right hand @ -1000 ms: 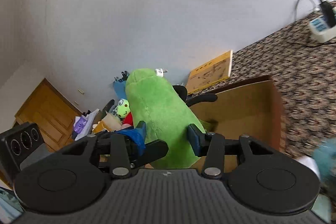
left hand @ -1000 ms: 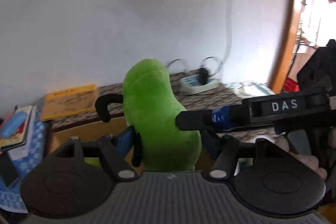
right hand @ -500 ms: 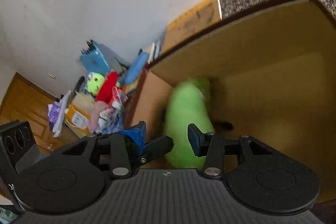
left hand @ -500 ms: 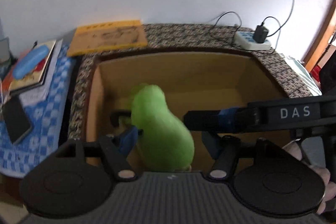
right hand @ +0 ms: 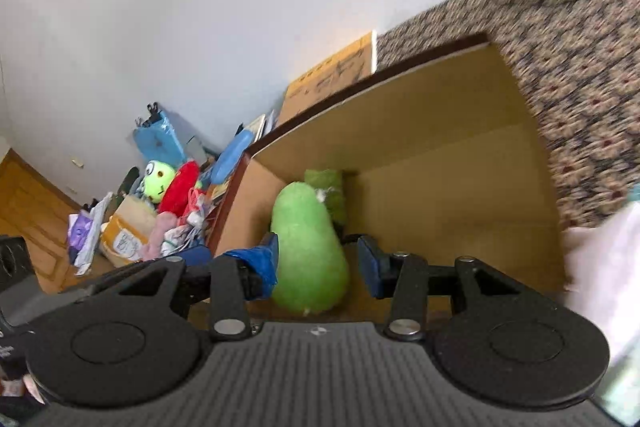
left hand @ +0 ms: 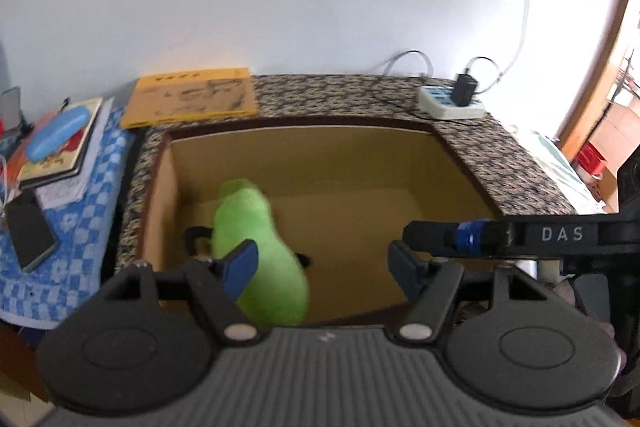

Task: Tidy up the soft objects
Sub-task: 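Reach the right gripper to the panda plush and grasp it, then carry the panda plush into the box and open the right gripper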

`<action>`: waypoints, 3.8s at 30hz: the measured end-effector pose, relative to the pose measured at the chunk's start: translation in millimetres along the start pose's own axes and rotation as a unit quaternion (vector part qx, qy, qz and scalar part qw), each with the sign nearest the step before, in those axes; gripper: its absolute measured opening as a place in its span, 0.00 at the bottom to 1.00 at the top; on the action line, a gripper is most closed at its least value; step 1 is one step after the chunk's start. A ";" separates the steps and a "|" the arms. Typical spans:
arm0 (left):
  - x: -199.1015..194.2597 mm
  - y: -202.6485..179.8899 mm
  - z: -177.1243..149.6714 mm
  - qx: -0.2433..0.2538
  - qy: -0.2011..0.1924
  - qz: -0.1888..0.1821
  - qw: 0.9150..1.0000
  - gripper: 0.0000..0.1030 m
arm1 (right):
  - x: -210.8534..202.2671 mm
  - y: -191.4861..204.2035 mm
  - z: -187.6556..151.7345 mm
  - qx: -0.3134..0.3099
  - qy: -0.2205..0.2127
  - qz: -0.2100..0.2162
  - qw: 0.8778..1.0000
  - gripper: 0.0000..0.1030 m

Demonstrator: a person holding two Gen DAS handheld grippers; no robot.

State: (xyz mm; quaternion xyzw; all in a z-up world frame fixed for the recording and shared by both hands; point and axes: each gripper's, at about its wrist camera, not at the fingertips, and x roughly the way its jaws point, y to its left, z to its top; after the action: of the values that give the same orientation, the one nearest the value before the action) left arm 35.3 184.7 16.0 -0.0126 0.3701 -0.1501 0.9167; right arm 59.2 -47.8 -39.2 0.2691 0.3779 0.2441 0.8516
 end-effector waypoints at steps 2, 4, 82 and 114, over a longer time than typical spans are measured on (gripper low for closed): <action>-2.7 -17.6 -1.0 0.022 -0.007 0.001 1.000 0.70 | -12.9 0.7 -4.6 -0.017 -0.018 -0.014 1.000 0.28; -4.2 -32.5 -3.0 0.038 -0.011 -0.010 0.999 0.71 | -27.5 -1.1 -11.4 -0.035 -0.041 -0.037 0.998 0.28; 73.2 -324.8 -5.8 0.109 0.003 -0.129 0.986 0.49 | -213.1 -239.9 40.2 0.116 -0.026 0.011 0.993 0.30; 58.3 -14.4 57.7 -0.073 -0.099 -0.081 0.989 0.39 | 41.0 -22.9 87.3 -0.052 0.050 0.054 0.996 0.25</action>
State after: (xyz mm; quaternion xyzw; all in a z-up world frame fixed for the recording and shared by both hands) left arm 110.6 149.3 20.5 -0.1240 0.2850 -0.1947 0.9303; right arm 156.1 -63.2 -25.2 0.2316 0.3919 0.3225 0.8299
